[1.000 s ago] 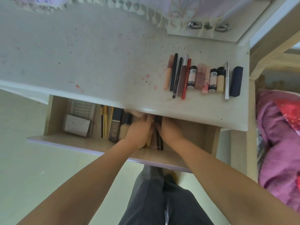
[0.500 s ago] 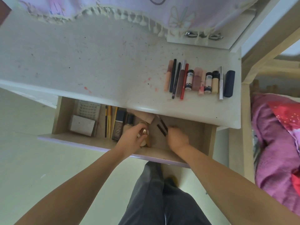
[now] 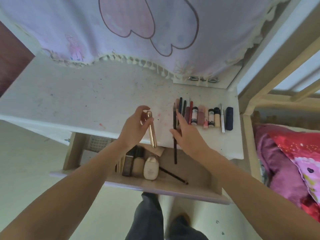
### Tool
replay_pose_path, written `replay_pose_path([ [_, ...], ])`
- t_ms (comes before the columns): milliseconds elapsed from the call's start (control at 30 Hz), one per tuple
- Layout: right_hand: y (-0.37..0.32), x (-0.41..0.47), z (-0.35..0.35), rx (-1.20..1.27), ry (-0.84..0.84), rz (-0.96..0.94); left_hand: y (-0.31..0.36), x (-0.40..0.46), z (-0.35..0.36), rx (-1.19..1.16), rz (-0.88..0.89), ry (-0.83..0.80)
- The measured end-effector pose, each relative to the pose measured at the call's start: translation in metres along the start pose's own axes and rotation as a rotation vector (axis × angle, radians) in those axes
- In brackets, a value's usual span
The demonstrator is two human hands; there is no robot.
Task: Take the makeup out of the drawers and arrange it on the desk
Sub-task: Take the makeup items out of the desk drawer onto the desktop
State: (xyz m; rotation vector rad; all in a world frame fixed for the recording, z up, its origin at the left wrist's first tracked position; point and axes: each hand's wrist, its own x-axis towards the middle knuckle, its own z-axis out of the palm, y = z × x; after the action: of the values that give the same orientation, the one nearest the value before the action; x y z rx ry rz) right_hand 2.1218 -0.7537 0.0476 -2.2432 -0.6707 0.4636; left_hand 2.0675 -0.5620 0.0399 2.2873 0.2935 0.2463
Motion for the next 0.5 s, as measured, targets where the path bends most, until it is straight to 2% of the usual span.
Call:
replay_pose_path([
  [200,-0.024,0.092,0.006,-0.195,-0.012,0.239,-0.017,0.094,0.009,0.037,-0.164,-0.158],
  [333,-0.020,0.127,0.016,-0.526,-0.049,0.325,-0.024,0.133,0.027,0.101,-0.157,-0.285],
  [500,-0.012,0.136,0.009,-0.632,-0.076,0.375,-0.018,0.154,0.048,0.168,-0.154,-0.376],
])
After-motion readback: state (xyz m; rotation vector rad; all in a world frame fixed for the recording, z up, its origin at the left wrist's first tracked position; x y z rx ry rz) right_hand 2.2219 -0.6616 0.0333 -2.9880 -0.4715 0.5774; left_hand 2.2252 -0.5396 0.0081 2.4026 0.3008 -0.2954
